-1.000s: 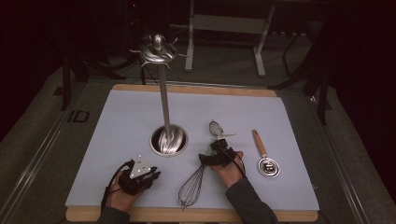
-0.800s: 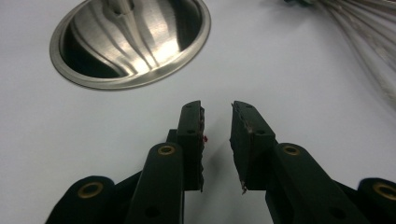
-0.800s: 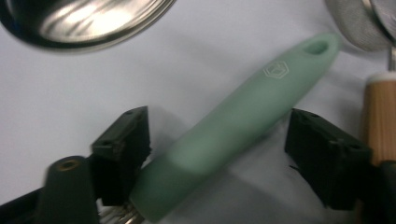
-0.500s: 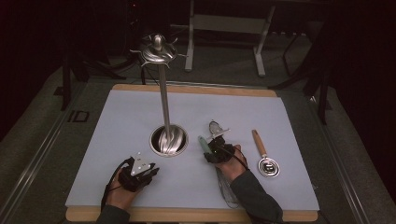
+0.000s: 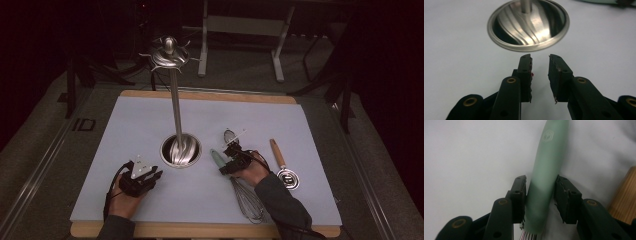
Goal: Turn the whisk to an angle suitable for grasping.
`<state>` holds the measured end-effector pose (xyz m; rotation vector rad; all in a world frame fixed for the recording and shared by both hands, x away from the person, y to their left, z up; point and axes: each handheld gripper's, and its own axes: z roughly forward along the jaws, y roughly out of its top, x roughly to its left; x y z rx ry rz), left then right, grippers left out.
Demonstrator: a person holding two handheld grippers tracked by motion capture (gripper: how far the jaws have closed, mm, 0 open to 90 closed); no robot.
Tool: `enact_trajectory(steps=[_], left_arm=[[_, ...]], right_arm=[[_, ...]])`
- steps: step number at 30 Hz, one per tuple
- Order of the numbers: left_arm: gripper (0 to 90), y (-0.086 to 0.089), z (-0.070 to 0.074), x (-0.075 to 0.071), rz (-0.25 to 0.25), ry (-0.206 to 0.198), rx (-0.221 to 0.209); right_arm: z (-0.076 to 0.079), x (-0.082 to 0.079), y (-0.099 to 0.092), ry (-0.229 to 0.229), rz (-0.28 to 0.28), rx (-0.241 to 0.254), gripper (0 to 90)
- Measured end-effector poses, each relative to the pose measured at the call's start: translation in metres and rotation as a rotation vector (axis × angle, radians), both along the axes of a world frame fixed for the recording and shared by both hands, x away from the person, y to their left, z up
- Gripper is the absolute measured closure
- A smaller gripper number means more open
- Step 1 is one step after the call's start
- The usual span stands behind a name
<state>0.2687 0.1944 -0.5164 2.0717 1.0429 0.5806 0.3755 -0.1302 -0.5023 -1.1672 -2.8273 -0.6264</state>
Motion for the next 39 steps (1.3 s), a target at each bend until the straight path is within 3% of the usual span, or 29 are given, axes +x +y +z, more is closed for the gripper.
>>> enact_trajectory(steps=[2, 5, 11, 18, 23, 35, 39], left_arm=[[71.5, 0.002, 0.001, 0.002, 0.013, -0.001, -0.002], [71.4, 0.004, 0.002, 0.004, 0.028, -0.005, -0.006], [70.4, 0.004, 0.003, 0.013, 0.06, -0.004, -0.022], [67.5, 0.001, -0.008, 0.014, 0.085, 0.007, 0.01], [67.3, 0.006, -0.012, 0.013, 0.094, 0.013, 0.026], [67.3, 0.017, -0.017, 0.015, 0.124, 0.009, -0.005], [67.3, 0.018, -0.017, 0.015, 0.127, 0.007, -0.027]], right_arm=[[0.003, 0.0, 0.0, 0.023, 0.017, -0.025, 59.9], [0.003, 0.0, 0.0, 0.026, 0.021, -0.033, 59.7], [0.005, -0.002, 0.005, 0.052, 0.06, -0.095, 61.5], [0.005, -0.001, 0.016, 0.073, 0.077, -0.195, 62.9], [0.005, -0.001, 0.019, 0.075, 0.072, -0.233, 65.0], [0.007, -0.005, 0.004, 0.069, 0.024, -0.203, 69.6], [0.015, -0.007, -0.005, 0.059, 0.018, -0.138, 69.6]])
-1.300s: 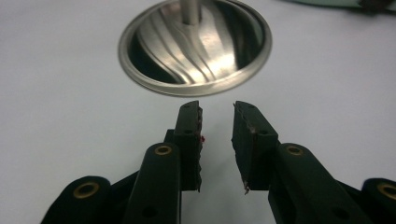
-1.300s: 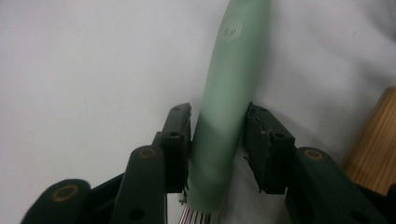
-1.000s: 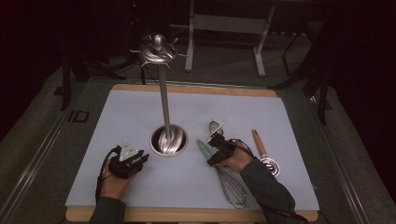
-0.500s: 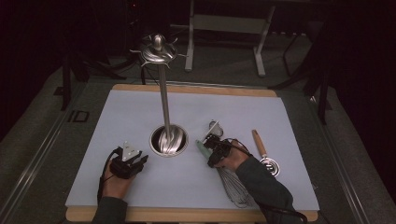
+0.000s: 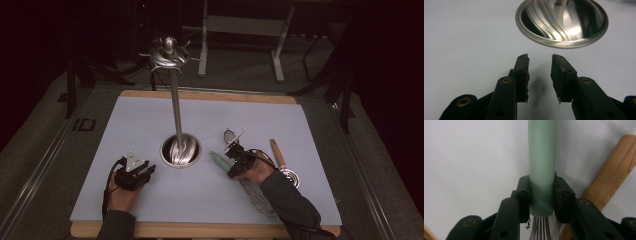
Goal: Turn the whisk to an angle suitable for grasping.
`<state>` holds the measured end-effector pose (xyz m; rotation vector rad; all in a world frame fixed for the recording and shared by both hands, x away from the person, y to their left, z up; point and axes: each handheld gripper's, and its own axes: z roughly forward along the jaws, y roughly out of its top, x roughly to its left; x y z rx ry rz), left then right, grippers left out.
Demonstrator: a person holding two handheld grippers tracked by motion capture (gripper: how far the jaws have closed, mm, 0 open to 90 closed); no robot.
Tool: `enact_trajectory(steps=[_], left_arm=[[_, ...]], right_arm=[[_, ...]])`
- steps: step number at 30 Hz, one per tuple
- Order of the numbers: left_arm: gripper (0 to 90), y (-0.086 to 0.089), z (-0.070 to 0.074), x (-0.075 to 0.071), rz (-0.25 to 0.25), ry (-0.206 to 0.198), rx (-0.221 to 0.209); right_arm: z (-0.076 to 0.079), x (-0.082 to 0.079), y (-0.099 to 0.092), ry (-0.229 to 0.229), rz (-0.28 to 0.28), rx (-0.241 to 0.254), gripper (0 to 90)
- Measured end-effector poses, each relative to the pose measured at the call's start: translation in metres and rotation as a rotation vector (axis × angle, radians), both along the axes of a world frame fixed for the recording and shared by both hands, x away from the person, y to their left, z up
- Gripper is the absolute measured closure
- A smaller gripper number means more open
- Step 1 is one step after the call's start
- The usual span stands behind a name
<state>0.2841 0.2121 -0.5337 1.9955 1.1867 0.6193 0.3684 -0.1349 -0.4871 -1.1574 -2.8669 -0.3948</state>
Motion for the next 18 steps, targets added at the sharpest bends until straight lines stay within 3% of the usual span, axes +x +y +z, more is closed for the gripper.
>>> enact_trajectory(steps=[4, 7, 18], left_arm=[[66.7, 0.001, -0.002, 0.0, -0.001, 0.002, -0.016], [66.8, 0.003, -0.005, 0.0, -0.006, 0.003, -0.061], [65.6, 0.003, -0.007, 0.001, -0.014, 0.02, -0.061]], right_arm=[[0.006, -0.001, -0.004, -0.005, 0.014, 0.069, 69.5], [0.009, -0.003, -0.006, -0.015, 0.014, 0.116, 69.6], [0.028, -0.009, -0.011, -0.08, 0.01, 0.252, 69.6]])
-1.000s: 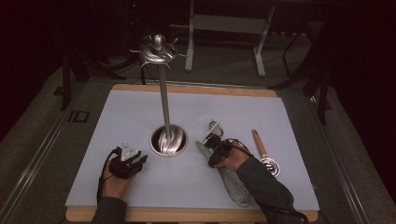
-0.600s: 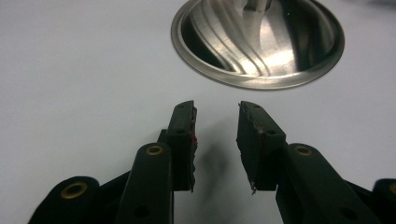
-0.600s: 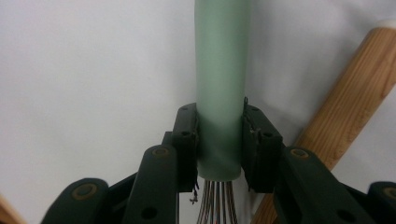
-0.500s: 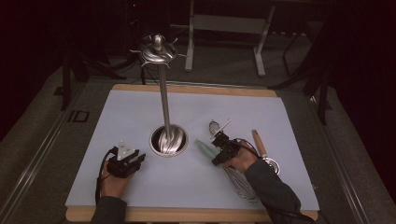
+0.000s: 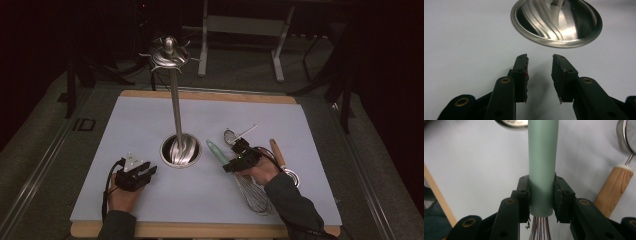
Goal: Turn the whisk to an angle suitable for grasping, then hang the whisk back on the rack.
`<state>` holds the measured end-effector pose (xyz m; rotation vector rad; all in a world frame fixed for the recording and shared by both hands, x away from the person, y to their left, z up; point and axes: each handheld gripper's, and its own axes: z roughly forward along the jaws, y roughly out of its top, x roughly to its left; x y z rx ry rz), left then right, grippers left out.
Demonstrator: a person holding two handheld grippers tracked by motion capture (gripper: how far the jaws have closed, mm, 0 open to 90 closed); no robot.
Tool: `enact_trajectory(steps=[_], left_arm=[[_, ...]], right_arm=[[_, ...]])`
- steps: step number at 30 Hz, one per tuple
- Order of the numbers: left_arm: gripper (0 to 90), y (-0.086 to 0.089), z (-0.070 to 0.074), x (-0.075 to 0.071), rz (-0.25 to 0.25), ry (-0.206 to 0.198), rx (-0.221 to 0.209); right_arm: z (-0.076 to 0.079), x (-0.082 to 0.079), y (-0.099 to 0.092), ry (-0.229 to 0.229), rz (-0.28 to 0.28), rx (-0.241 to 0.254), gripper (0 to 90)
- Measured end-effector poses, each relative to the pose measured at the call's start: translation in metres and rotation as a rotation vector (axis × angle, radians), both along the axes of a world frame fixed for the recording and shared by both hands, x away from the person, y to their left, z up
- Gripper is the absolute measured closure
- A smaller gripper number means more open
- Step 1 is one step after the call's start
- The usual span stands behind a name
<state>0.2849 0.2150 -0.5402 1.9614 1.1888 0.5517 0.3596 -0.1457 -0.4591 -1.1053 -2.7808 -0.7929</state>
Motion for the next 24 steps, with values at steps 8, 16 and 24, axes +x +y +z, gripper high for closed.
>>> enact_trajectory(steps=[8, 16, 24], left_arm=[[64.5, -0.003, -0.001, 0.0, -0.003, 0.002, 0.022], [63.8, -0.004, -0.001, 0.0, -0.007, 0.003, 0.031], [63.1, -0.004, -0.001, 0.0, -0.005, 0.003, 0.037]], right_arm=[[0.01, -0.004, 0.003, -0.04, 0.003, 0.041, 69.5], [0.021, -0.01, 0.009, -0.069, 0.013, 0.086, 69.6], [0.031, -0.016, 0.01, -0.114, 0.021, 0.139, 69.6]])
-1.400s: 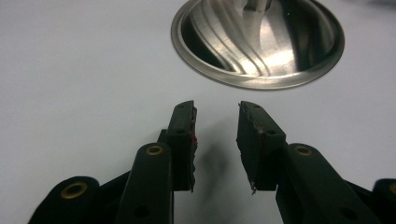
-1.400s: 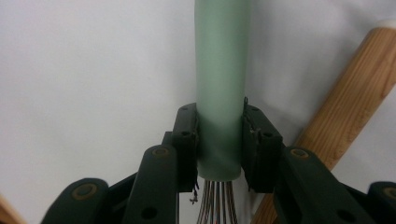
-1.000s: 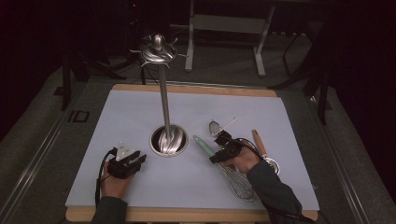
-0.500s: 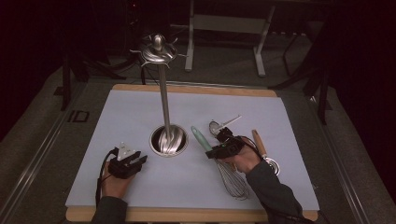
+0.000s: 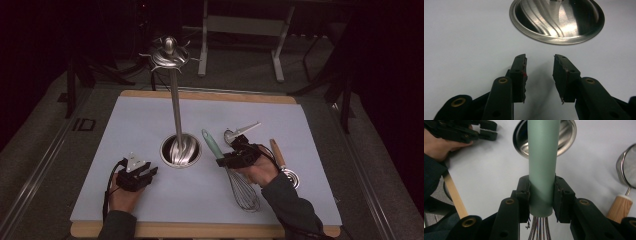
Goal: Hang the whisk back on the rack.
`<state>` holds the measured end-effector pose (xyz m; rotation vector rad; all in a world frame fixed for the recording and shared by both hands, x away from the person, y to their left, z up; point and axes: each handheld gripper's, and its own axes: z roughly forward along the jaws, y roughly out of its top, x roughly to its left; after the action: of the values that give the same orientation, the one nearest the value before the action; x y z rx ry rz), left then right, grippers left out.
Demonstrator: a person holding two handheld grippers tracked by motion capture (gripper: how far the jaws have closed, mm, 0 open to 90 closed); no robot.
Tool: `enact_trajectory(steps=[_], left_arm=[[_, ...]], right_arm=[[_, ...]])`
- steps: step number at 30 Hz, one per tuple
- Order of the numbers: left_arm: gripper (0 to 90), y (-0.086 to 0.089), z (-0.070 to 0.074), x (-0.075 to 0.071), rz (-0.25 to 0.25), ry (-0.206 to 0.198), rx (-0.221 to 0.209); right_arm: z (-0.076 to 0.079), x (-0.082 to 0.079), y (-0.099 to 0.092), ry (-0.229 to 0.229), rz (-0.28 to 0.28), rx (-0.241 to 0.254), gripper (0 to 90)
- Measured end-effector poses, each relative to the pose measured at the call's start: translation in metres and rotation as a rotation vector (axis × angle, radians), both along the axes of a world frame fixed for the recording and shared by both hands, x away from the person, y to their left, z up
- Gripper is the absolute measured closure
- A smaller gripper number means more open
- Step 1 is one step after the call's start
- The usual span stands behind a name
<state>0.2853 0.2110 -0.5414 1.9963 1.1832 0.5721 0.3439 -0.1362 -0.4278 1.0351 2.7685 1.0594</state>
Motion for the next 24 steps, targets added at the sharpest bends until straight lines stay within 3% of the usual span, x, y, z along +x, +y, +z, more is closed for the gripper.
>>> enact_trajectory(steps=[8, 14, 15, 24], left_arm=[[61.8, 0.0, 0.0, 0.0, 0.002, -0.001, 0.002], [61.7, 0.0, 0.0, 0.0, 0.003, 0.003, -0.008], [61.6, 0.0, 0.0, 0.0, 0.003, 0.004, -0.01], [61.2, 0.001, 0.0, 0.001, 0.005, 0.007, -0.011]], right_arm=[[0.009, -0.007, 0.006, -0.076, 0.006, 0.003, 69.6], [0.017, -0.013, 0.011, -0.13, 0.014, 0.034, 69.6], [0.022, -0.015, 0.015, -0.162, 0.025, 0.046, 69.6], [0.036, -0.02, 0.019, -0.221, 0.044, 0.104, 69.6]])
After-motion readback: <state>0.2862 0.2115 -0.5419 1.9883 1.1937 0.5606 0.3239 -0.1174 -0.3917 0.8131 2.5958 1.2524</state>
